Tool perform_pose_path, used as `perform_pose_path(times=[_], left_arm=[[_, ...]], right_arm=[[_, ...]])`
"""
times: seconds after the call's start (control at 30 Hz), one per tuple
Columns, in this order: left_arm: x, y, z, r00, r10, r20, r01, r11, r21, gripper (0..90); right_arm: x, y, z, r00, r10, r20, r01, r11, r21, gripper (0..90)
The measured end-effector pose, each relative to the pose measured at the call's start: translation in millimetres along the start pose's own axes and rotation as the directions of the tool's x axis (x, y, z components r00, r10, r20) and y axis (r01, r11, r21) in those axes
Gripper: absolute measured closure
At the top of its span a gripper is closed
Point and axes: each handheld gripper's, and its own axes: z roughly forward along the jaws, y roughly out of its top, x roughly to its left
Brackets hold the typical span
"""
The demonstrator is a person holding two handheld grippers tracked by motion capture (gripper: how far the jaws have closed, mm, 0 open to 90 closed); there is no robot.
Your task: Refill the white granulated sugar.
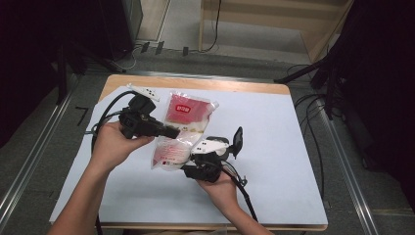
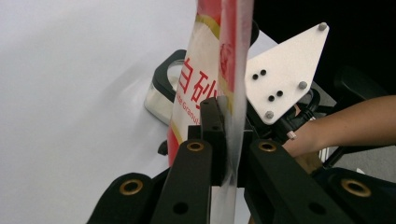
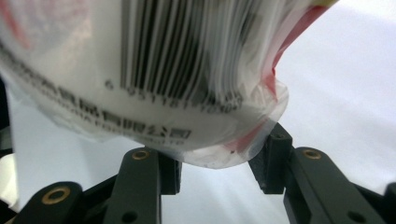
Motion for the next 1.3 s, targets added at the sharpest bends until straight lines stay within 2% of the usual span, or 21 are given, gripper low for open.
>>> perform_pose_path(times=[0.07,0.13,0.2,0.3,0.37,0.57,0.63,0.7,0.73,0.87,1.0,1.07,1.3], left_arm=[[1.4,-0.2,-2.5,0.9999,-0.008,-0.010,0.008,0.9998,-0.016,90.0],[3.1,-0.7,-5.8,0.9998,-0.019,-0.001,0.019,0.9992,-0.036,90.0],[5.2,-1.5,-10.8,0.9995,-0.031,-0.010,0.031,0.9980,-0.054,90.0],[9.5,-2.9,-18.1,0.9989,-0.047,-0.001,0.047,0.9955,-0.082,90.0],[12.4,-4.4,-22.0,0.9982,-0.058,-0.013,0.056,0.9935,-0.099,90.0],[23.8,-8.6,-27.7,0.9946,-0.088,-0.055,0.082,0.9907,-0.109,90.0],[28.9,-9.9,-27.3,0.9941,-0.083,-0.070,0.076,0.9919,-0.102,90.0],[33.8,-12.2,-25.0,0.9926,-0.057,-0.107,0.046,0.9942,-0.097,90.0],[36.0,-13.6,-23.5,0.9911,-0.056,-0.121,0.045,0.9946,-0.093,90.0],[53.0,-19.1,-16.4,0.9861,-0.077,-0.147,0.065,0.9942,-0.086,90.0],[65.7,-21.0,-9.5,0.9839,-0.108,-0.143,0.095,0.9909,-0.096,90.0],[69.5,-20.1,-6.7,0.9841,-0.096,-0.149,0.082,0.9918,-0.098,90.0],[81.3,-11.9,9.8,0.9827,-0.106,-0.152,0.087,0.9888,-0.121,90.0]], right_arm=[[-0.4,1.7,0.1,0.9998,-0.002,-0.021,0.002,1.000,0.012,60.3],[0.6,4.0,-0.8,0.9994,-0.011,-0.031,0.011,1.000,0.016,60.5],[2.0,6.0,-3.0,0.9991,-0.037,-0.023,0.037,0.999,0.014,60.5],[3.0,7.8,-4.5,0.9979,-0.060,-0.024,0.060,0.998,0.027,60.5],[2.2,8.0,-5.7,0.9982,-0.053,-0.029,0.054,0.998,0.028,60.6],[1.2,8.2,-8.5,0.9979,-0.046,-0.045,0.048,0.998,0.049,60.7],[1.4,9.0,-10.8,0.9972,-0.048,-0.057,0.051,0.998,0.044,60.2],[0.3,10.3,-13.6,0.9955,-0.024,-0.092,0.029,0.998,0.054,59.5],[-0.1,10.8,-15.4,0.9948,-0.024,-0.099,0.029,0.998,0.055,59.2],[0.0,12.9,-23.7,0.9932,-0.041,-0.109,0.046,0.998,0.052,58.5],[-0.8,13.8,-31.4,0.9920,-0.048,-0.117,0.055,0.997,0.051,57.9],[-1.5,12.4,-36.7,0.9918,-0.052,-0.117,0.060,0.996,0.064,57.6],[-5.5,3.0,-51.5,0.9922,-0.047,-0.115,0.056,0.996,0.069,56.9]])
